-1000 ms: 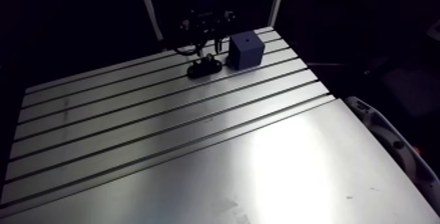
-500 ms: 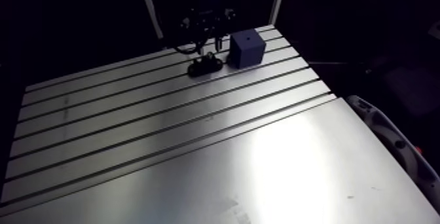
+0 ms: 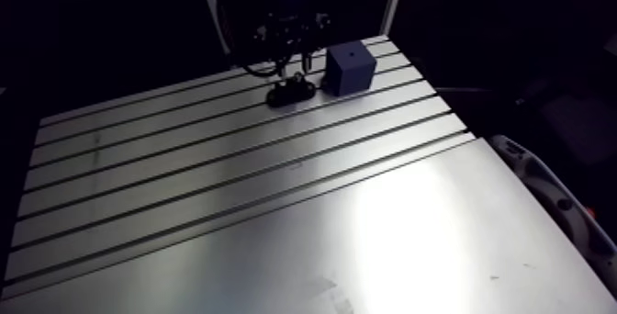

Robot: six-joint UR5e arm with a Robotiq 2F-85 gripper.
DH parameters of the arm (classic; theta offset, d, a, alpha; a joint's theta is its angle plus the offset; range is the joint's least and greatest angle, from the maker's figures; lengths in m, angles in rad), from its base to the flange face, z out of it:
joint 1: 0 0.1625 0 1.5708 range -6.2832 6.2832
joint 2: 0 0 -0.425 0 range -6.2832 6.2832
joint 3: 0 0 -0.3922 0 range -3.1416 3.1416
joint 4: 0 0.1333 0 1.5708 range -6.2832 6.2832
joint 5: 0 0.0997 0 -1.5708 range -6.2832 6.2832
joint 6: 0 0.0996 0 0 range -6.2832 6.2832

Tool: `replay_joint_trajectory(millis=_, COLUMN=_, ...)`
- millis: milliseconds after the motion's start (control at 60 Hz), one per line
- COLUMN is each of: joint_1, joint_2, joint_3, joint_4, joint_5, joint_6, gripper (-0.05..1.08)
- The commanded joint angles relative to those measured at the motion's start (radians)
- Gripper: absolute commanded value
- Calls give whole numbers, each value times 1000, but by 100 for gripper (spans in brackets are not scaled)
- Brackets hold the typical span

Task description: Pick up the M10 bolt and insert it into the hole until fully seated.

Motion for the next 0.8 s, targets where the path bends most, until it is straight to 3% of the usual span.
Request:
replay_joint_trajectory(millis=17, joint_1=3, joint_2=-2, joint_3=3, joint_4=-2, joint_5=-8, joint_6=0, gripper=49)
replay_joint_trajectory(millis=800, joint_1=2, joint_2=-1, joint_3=1, joint_4=-3, joint_5=-11, joint_6=-4, gripper=49)
